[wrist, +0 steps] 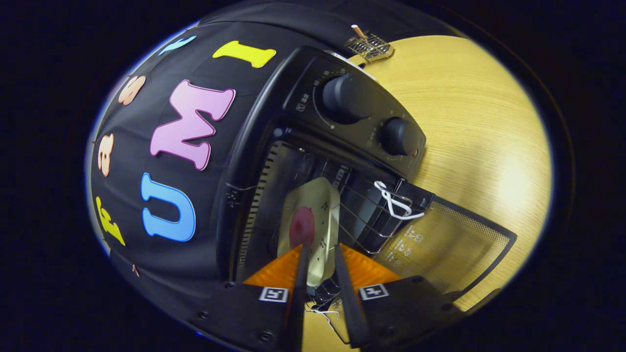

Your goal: Open the toaster oven, put the food inside, and close the toaster oven door.

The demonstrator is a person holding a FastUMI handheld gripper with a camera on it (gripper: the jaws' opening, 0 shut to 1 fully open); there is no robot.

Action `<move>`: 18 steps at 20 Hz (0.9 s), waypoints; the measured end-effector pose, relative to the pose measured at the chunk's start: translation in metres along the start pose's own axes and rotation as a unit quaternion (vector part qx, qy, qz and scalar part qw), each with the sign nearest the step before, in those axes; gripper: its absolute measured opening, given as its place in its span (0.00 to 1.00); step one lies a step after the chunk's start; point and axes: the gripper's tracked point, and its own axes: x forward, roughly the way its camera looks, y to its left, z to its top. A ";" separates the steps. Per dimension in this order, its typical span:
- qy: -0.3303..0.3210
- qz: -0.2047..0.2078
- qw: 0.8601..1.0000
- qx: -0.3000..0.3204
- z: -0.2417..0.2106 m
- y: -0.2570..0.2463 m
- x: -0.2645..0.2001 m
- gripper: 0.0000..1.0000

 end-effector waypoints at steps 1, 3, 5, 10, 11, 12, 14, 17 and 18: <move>0.001 0.012 1.000 -0.004 -0.001 0.007 -0.004 0.57; 0.005 0.008 1.000 -0.028 -0.002 0.009 -0.016 0.93; 0.016 0.005 0.998 -0.057 -0.005 0.008 -0.032 0.94; 0.044 -0.010 0.990 -0.134 -0.009 0.002 -0.086 0.99; 0.051 -0.012 0.987 -0.155 -0.011 0.002 -0.096 0.99; 0.060 -0.014 0.982 -0.176 -0.013 0.000 -0.106 0.99; 0.068 -0.022 0.974 -0.215 -0.014 -0.004 -0.125 0.99; 0.070 -0.031 0.957 -0.279 -0.018 -0.010 -0.147 0.99; 0.070 -0.040 0.949 -0.306 -0.021 -0.016 -0.152 0.99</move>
